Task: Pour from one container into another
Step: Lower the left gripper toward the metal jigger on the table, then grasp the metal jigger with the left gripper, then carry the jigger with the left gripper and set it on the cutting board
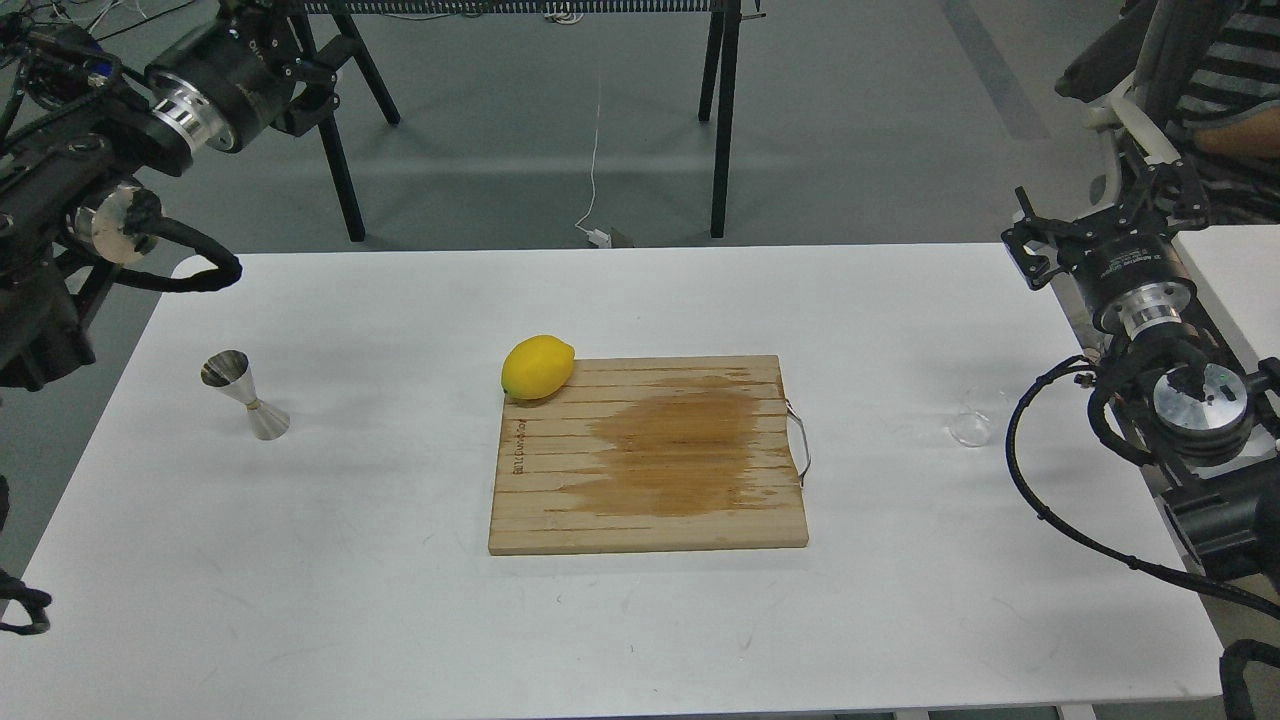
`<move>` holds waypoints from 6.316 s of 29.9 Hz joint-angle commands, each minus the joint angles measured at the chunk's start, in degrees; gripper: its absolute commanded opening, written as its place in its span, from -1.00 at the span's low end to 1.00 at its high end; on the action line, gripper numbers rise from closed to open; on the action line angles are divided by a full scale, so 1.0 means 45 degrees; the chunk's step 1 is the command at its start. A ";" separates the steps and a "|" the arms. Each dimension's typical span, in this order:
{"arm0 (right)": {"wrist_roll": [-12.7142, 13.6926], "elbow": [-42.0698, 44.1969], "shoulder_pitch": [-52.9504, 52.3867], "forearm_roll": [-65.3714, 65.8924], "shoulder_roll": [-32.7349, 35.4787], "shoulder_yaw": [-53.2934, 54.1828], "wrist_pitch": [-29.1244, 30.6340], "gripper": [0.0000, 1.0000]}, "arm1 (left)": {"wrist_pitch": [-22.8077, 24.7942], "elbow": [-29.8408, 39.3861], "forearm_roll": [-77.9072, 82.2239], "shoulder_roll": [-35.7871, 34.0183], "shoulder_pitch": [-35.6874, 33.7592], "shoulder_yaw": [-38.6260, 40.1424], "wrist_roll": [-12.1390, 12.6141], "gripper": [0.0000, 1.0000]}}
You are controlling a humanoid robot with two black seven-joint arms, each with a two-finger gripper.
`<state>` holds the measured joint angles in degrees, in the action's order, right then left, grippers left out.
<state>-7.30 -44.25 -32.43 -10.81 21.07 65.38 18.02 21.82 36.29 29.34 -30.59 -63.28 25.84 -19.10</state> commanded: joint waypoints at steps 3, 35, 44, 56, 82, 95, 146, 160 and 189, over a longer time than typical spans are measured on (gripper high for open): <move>0.0020 0.0010 0.0000 -0.0020 0.0005 0.0100 0.0076 0.98 | -0.1215 0.3940 0.5211 -0.1948 0.0428 -0.0216 0.0123 0.99; -0.0429 -0.0049 -0.0020 -0.0137 -0.0249 0.0803 0.0877 0.98 | -0.5962 0.9048 1.3500 -0.8322 0.9999 -0.0391 0.1879 0.99; -0.0468 -0.0010 0.0000 -0.0118 -0.0249 0.0764 0.0858 0.98 | -0.6685 0.6353 1.2660 -0.5529 1.0469 -0.0313 0.3228 0.99; -0.0468 -0.0010 0.0019 -0.0117 -0.0269 0.0608 0.0819 0.98 | -0.7837 0.3421 1.2719 -0.2930 0.9493 -0.0137 0.3131 0.99; -0.0468 0.0010 0.0098 -0.0117 -0.0249 0.0686 0.0780 0.98 | -0.8365 0.0198 1.3109 -0.0293 0.8263 -0.0313 0.3072 0.94; -0.0468 0.0049 0.0117 -0.0098 -0.0249 0.0647 0.0780 0.98 | -0.8560 -0.0799 1.3129 0.0431 0.7852 -0.0333 0.2857 0.93; -0.0253 0.0828 -0.0722 -0.0078 -0.0074 0.0569 0.0565 0.98 | -0.9325 0.8515 1.7751 -0.3087 0.5295 -0.0274 0.3735 -0.98; 0.0957 0.1396 -0.0782 -0.0098 0.0395 0.0510 0.0583 0.98 | -0.4947 0.8481 2.1258 0.2811 0.5078 -0.1328 0.4088 -0.97; 0.0977 0.1357 -0.0645 -0.0020 0.0493 0.0119 0.0995 0.98 | -0.8384 0.1643 2.1258 0.6798 0.5840 -0.2188 0.3287 -0.92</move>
<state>-2.86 -38.16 -35.31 -10.89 23.21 65.91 22.45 -15.86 44.77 125.01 -0.01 -37.07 16.01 -4.30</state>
